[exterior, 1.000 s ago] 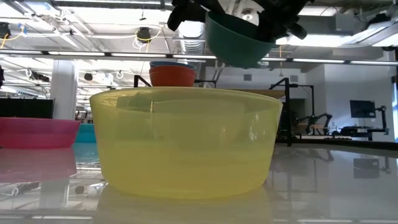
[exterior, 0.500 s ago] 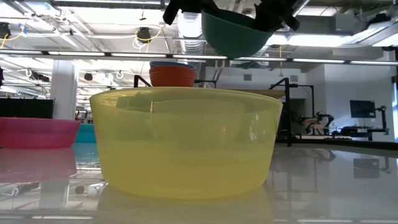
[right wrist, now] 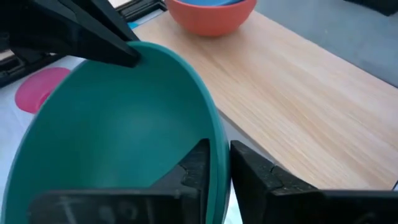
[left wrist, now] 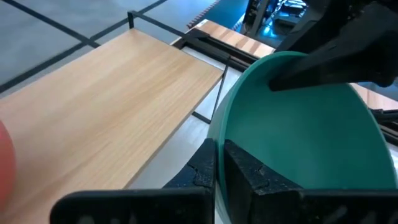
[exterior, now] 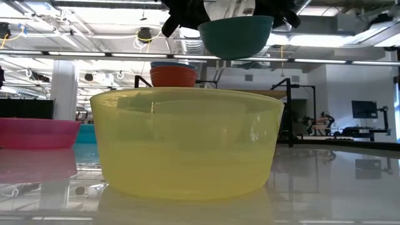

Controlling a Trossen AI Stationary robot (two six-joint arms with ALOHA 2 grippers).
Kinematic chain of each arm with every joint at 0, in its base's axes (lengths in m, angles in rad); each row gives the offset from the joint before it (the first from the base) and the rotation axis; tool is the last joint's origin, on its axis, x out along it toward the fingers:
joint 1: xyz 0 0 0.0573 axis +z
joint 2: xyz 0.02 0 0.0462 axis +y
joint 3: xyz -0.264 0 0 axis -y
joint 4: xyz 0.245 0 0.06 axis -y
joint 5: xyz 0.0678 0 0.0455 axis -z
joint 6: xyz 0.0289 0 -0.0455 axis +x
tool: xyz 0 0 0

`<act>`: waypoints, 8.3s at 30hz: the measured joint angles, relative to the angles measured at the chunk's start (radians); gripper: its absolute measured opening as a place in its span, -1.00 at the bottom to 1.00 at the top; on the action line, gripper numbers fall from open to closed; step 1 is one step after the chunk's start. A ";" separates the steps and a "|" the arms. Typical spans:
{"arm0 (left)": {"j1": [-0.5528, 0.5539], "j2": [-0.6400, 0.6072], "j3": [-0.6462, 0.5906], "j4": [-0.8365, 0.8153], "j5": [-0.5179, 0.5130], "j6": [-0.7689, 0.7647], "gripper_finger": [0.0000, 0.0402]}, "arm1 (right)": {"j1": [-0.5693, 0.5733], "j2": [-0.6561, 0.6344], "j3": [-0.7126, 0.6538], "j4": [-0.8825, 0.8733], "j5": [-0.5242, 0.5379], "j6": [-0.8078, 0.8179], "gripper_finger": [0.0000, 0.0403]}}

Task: Place and stack bowls onto a shelf
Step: Stack the green bowl on top of the blue bowl on the shelf, then stack the white bowl on top of the green bowl on the shelf

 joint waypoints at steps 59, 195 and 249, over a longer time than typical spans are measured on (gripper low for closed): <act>0.084 0.036 0.056 -0.085 0.167 0.001 -0.99 | 0.056 -0.018 0.056 0.076 0.189 -0.044 0.22; 0.219 -0.081 0.421 -0.734 -0.190 0.230 -0.36 | 0.013 0.498 -0.045 0.116 -0.491 0.226 -0.89; -0.060 -0.092 0.153 -0.670 -0.283 0.020 -0.36 | -0.624 0.012 -0.043 0.036 -0.225 0.067 -0.17</act>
